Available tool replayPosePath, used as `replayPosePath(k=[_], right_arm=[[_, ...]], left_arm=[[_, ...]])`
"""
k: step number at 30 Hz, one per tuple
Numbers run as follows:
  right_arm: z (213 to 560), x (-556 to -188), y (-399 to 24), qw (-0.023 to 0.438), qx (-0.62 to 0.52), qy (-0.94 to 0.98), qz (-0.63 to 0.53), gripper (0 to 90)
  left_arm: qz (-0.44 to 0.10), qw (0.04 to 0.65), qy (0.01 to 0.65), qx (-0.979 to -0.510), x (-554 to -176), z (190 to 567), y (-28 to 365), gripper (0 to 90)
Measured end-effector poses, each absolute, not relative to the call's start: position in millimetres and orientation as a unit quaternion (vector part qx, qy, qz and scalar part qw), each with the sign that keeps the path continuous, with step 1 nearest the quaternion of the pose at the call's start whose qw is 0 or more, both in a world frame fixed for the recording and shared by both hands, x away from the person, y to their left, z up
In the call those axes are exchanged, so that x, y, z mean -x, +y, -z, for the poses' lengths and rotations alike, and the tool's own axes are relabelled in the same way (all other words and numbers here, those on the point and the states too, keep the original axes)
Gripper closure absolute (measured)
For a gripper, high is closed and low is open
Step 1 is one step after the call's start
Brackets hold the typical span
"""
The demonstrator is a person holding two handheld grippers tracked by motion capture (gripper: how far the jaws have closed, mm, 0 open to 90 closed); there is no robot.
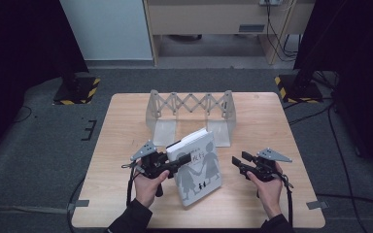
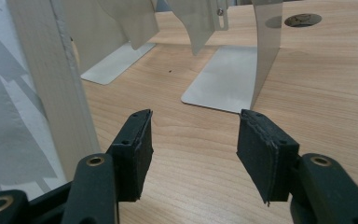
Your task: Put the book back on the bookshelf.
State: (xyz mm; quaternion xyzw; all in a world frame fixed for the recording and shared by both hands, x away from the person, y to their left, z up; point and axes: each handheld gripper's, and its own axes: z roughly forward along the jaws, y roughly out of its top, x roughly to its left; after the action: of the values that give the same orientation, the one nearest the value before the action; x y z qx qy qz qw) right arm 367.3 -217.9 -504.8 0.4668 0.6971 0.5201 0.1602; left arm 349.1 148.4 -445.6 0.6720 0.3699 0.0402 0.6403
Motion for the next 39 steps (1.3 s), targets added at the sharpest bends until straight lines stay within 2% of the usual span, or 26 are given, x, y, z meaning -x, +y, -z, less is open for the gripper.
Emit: replayPosePath(k=[14, 30, 39], right_arm=[[509.0, -368.2, -220.1, 0.163, -0.473, 0.704, -0.504, 44.6], [510.7, -369.5, -220.4, 0.159, -0.475, 0.706, -0.501, 43.8], [510.7, -369.9, -220.9, 0.157, -0.477, 0.705, -0.501, 43.3]], left_arm=[[-0.062, 0.625, 0.344, -0.698, -340.9, 444.3, 155.4, 48.9], [-0.035, 0.618, 0.317, -0.718, -357.6, 429.1, 142.9, 44.3], [-0.048, 0.611, 0.288, -0.736, -351.8, 424.5, 139.4, 49.7]])
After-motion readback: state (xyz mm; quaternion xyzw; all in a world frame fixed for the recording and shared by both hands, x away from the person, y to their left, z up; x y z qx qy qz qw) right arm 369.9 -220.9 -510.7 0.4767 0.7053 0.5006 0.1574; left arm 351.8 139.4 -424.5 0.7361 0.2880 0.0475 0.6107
